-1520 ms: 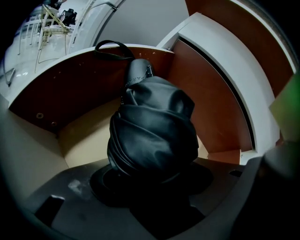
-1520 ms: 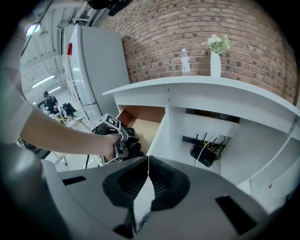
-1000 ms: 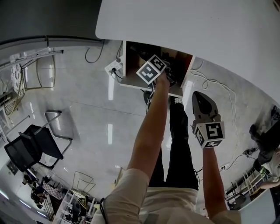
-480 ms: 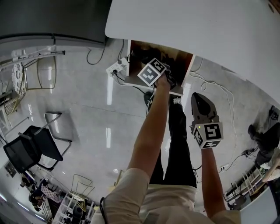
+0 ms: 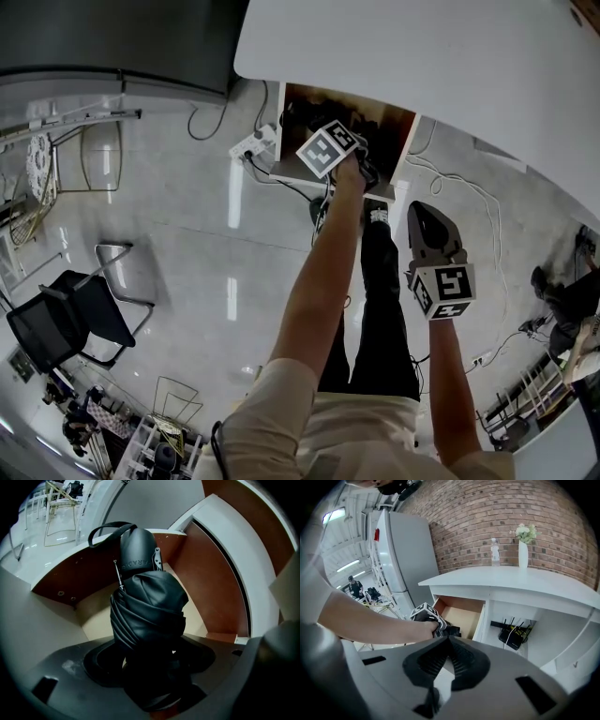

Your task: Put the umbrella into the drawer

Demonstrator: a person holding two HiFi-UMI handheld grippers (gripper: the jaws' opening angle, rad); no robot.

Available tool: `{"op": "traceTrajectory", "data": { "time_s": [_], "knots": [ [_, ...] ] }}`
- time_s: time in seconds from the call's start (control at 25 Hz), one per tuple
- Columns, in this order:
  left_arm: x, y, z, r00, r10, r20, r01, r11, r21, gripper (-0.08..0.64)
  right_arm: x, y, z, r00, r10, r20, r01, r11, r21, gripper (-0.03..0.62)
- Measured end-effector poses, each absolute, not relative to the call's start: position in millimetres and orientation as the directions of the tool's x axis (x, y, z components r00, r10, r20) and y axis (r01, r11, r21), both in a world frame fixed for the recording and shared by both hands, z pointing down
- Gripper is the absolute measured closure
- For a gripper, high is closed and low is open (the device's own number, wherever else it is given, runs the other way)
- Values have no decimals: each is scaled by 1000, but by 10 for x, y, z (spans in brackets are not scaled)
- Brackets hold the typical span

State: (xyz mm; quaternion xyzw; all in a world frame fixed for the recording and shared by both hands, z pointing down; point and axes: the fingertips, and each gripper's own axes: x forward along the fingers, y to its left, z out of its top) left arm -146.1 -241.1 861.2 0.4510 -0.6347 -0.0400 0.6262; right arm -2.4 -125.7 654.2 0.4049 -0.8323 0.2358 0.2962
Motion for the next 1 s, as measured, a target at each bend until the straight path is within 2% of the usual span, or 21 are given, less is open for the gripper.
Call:
{"op": "traceTrajectory", "data": {
  "time_s": [0.44,0.64,1.0],
  "knots": [
    [-1449,-2320,8377,206,-615,761,-547,573,611,255,0,-1190,6333,-482,-564,670,-830,538,-144,525],
    [-1395,-2253,7966,240,-633,736,-598,501,625,255,23,-1210,6121,-460,-594,660,-844,522,-119,525],
    [-1552,-1975,7000,198,-726,658,-733,336,591,255,-110,-1118,5671,-471,-611,637,-842,526,-118,525]
  ]
}}
